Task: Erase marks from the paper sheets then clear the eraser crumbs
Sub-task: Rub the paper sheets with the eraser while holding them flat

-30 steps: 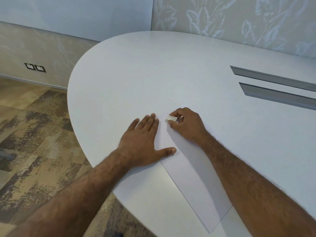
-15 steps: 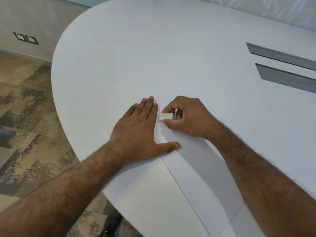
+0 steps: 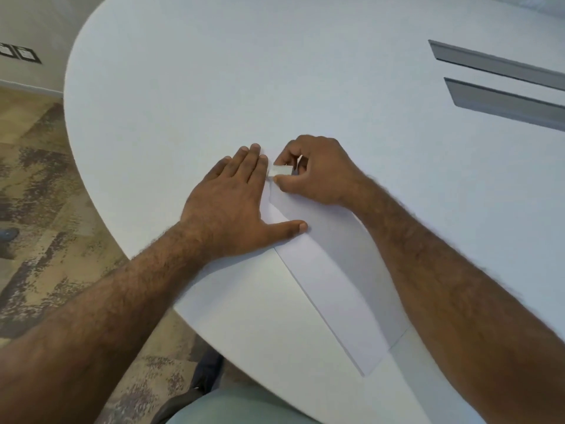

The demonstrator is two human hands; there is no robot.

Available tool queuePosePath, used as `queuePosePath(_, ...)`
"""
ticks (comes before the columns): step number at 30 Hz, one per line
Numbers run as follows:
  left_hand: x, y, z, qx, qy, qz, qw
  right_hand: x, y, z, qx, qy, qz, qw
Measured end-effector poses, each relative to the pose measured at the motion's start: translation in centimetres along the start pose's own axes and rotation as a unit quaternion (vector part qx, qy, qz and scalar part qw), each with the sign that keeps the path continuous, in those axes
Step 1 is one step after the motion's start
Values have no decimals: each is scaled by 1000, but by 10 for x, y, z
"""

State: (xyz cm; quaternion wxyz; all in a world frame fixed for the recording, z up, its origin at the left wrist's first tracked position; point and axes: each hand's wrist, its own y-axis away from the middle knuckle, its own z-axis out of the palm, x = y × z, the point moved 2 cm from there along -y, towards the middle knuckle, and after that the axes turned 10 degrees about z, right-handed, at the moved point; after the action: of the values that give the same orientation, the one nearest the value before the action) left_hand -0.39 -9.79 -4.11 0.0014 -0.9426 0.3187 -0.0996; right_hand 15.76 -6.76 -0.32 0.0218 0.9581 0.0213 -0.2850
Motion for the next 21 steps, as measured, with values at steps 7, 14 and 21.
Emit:
queuePosePath(7, 0, 2, -2, -17, -4, -8, 1000, 3, 10, -8, 8, 35, 7, 999)
queuePosePath(14, -1, 1, -1, -18, -7, -5, 1000, -9, 9, -7, 17, 68, -4, 998)
queuePosePath(21, -1, 0, -1, -26, -6, -9, 1000, -10, 10, -11, 27, 75, 21, 997)
